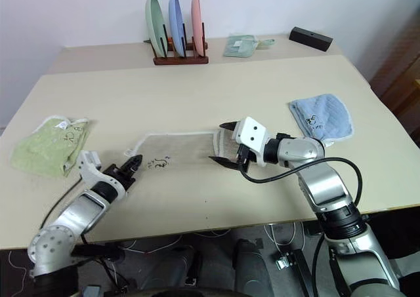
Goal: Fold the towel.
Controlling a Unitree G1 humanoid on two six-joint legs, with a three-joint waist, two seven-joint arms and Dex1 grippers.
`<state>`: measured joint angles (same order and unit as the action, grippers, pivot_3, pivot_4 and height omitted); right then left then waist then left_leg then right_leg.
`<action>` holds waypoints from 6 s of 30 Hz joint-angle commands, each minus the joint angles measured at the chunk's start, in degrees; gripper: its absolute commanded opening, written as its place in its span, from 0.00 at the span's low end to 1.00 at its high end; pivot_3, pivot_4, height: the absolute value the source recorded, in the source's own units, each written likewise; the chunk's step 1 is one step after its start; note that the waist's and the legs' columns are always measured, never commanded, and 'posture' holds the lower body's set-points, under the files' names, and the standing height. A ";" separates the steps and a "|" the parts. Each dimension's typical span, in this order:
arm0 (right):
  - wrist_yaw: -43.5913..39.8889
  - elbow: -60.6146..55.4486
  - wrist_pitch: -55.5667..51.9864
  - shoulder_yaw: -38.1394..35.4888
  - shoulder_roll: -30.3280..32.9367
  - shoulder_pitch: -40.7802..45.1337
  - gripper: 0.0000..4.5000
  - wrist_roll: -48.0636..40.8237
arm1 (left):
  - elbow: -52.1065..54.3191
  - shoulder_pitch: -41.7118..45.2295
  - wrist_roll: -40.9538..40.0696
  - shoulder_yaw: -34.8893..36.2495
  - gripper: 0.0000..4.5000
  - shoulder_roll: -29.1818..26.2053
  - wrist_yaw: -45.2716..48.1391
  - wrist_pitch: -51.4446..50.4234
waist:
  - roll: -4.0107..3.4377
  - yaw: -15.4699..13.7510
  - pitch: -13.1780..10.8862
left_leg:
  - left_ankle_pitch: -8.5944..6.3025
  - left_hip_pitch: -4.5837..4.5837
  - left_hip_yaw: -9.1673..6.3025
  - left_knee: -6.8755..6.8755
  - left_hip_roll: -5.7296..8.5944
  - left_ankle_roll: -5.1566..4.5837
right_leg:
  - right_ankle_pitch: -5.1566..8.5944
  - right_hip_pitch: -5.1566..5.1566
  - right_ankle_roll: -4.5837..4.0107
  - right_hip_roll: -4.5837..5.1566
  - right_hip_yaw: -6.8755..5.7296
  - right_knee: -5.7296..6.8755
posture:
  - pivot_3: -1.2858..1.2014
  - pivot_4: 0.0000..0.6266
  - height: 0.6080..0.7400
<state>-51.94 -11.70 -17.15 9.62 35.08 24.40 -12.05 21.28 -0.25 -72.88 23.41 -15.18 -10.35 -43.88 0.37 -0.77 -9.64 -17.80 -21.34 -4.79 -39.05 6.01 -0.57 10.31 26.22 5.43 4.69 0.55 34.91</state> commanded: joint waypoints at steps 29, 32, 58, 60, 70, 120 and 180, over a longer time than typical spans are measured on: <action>5.40 5.08 2.16 -8.41 2.68 -4.27 1.00 2.13 | -6.05 34.31 43.31 -45.89 0.00 -14.91 45.31 0.61 | 0.27 1.16 -0.15 | -0.04 -0.05 0.02 0.23 0.08 -0.10 | -0.17 0.03 0.20 -0.09 0.32 -0.55 | 0.52 0.24 1.00; 5.67 5.47 2.42 -8.00 2.42 -4.15 1.00 2.41 | -5.86 33.54 43.57 -45.42 0.00 -13.92 46.86 0.06 | 0.27 1.04 -0.15 | -0.05 -0.06 0.01 0.22 0.08 -0.11 | -0.17 0.03 0.20 -0.09 0.31 -0.55 | 0.52 0.24 1.00; 5.93 3.87 -7.92 -8.91 -3.89 4.93 0.49 -7.04 | -6.31 22.53 45.17 -21.71 0.39 -15.76 43.80 10.66 | 0.26 0.34 -0.15 | -0.04 -0.04 0.03 0.19 0.03 -0.09 | -0.23 0.04 0.14 -0.14 0.31 -0.53 | 0.52 0.24 1.00; 6.39 1.56 -10.90 -7.24 -5.73 4.94 0.27 -8.05 | -7.36 22.23 46.96 -24.27 0.17 -14.55 44.34 10.94 | 0.27 -0.08 -0.15 | -0.05 -0.08 0.02 0.17 0.04 -0.11 | -0.23 0.04 0.15 -0.11 0.31 -0.57 | 0.52 0.24 1.00; 11.42 10.92 -10.64 5.60 -11.48 -0.68 0.02 1.47 | -18.62 19.70 54.72 -29.65 0.07 -9.20 44.78 17.64 | 0.26 0.16 -0.13 | -0.07 -0.08 0.04 0.08 0.10 -0.14 | -0.27 0.04 0.20 -0.09 0.26 -0.52 | 0.52 0.24 1.00; 32.78 4.46 -62.17 -31.97 -25.41 9.54 0.03 -35.39 | 3.70 -0.64 45.27 -17.23 0.07 -19.80 55.38 21.44 | 0.09 0.34 -0.01 | -0.18 -0.09 0.04 0.11 0.06 -0.33 | -0.28 0.02 0.19 -0.08 0.27 -0.55 | 0.52 0.24 1.00; 25.12 -6.01 -10.54 -22.18 12.98 -10.03 0.90 -12.66 | -22.17 12.36 60.73 -16.32 0.07 -15.30 44.28 37.93 | -0.34 1.78 0.13 | -0.36 0.06 0.33 0.23 -0.25 -0.59 | -0.29 -0.07 0.26 -0.35 0.39 -0.69 | 0.52 0.24 1.00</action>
<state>-22.09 -17.65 -31.82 -15.60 48.26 14.96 -26.72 -1.20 12.30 -13.19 4.79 -29.99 35.83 -8.03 0.03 1.02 -9.51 -18.11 -21.29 -4.46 -38.86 5.74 -1.01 10.02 26.13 5.69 4.34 0.93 34.19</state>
